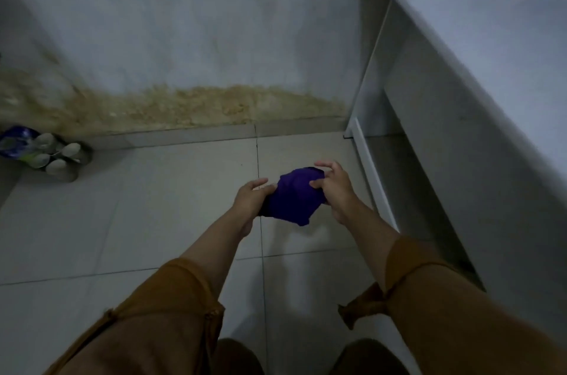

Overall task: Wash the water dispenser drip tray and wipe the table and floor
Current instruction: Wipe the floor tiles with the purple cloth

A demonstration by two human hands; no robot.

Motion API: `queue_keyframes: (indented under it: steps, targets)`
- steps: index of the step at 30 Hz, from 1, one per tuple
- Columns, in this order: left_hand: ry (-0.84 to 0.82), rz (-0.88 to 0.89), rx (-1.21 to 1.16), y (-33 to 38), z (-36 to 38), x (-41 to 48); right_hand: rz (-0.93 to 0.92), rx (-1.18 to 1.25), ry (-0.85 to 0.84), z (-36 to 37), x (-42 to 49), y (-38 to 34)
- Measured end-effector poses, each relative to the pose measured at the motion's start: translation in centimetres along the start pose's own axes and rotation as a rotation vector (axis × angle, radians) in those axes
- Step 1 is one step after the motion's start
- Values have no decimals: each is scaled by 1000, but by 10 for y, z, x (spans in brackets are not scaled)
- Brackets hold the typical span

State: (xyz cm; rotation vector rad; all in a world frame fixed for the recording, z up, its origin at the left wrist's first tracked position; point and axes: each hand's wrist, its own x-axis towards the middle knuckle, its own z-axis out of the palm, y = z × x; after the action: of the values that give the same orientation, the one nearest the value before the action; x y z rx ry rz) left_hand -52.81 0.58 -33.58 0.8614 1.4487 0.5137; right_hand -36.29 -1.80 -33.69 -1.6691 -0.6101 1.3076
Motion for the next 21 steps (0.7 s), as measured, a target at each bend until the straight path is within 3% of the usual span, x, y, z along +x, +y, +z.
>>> queue_keyframes:
  steps: [4, 7, 14, 21]
  targets:
    - [-87, -209, -113, -81, 7, 91, -20, 23, 8, 6, 76, 91]
    - [-165, -249, -178, -129, 16, 148, -51, 19, -8, 14, 126, 148]
    - [-71, 82, 14, -192, 23, 235, -138, -33, -42, 28, 195, 228]
    - [-117, 170, -160, -189, 18, 246, -139, 35, -149, 15, 202, 226]
